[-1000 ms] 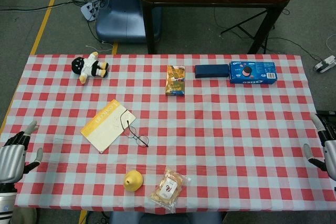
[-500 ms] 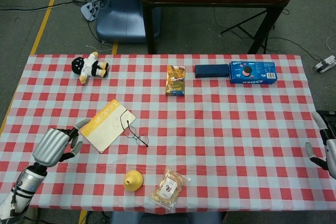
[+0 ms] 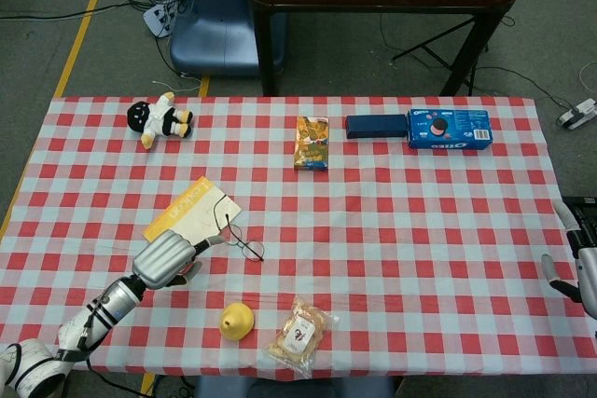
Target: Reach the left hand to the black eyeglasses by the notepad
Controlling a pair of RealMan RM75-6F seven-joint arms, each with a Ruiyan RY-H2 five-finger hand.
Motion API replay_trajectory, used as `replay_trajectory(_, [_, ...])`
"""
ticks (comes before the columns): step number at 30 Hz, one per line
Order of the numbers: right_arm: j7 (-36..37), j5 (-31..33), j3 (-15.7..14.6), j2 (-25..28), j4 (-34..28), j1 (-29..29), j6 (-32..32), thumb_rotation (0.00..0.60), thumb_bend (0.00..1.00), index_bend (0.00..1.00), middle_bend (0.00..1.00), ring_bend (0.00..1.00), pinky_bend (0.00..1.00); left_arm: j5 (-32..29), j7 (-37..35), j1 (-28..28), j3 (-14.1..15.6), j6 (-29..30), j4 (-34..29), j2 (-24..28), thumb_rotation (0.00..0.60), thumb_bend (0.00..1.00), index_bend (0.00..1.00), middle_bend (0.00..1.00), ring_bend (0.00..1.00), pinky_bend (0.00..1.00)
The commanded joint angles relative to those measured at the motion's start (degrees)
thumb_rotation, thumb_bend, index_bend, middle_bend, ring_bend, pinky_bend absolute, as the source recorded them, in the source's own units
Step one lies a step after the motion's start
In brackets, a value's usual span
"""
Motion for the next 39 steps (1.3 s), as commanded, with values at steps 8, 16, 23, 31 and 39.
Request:
replay_trajectory(8, [0.34, 0.22, -0.09, -0.08, 0.37, -0.09, -0.16, 0.6, 0.4, 0.0, 0.1, 0.16, 0.2, -6.98, 8.16, -3.35, -1.31, -4.98, 1.01, -5.83, 0.6, 0.57, 0.15, 0.94, 0.9, 0.94])
replay_trajectory(16, [0.89, 0.58, -0.2, -0.12, 0.82, -0.48, -0.04, 0.6, 0.4, 0.0, 0.1, 0.16, 0.2, -12.33, 14.15, -4.44, -1.18, -7.12, 2.78, -8.92, 0.6, 0.57, 0.14, 0.94, 0.9, 0.94])
replay_trajectory(23, [1.02, 0.64, -0.17, -0.22, 1.0, -0.49, -0.11, 0.6, 0.4, 0.0, 0.1, 0.16, 0.2, -14.72, 15.71, -4.88, -0.44, -7.57, 3.56, -9.67, 0.6, 0.57, 0.14, 0.94, 0.9, 0.94])
replay_trajectory(31, [1.03, 0.77, -0.16, -0.19, 1.05, -0.61, -0.08, 0.6, 0.4, 0.0, 0.11, 0.16, 0.2, -15.83, 15.53, -5.28, 0.48, -7.66, 4.93, -10.54, 0.6, 0.57, 0.14, 0.94, 0.89, 0.94])
replay_trajectory(39, [0.82, 0.75, -0.17, -0.07, 0.82, -0.75, 0.07, 0.6, 0.4, 0.0, 0.11, 0.16, 0.2, -16.21, 14.03, -5.65, 1.43, -8.1, 7.59, -12.33, 0.6, 0.57, 0.14, 0.93, 0.89, 0.94])
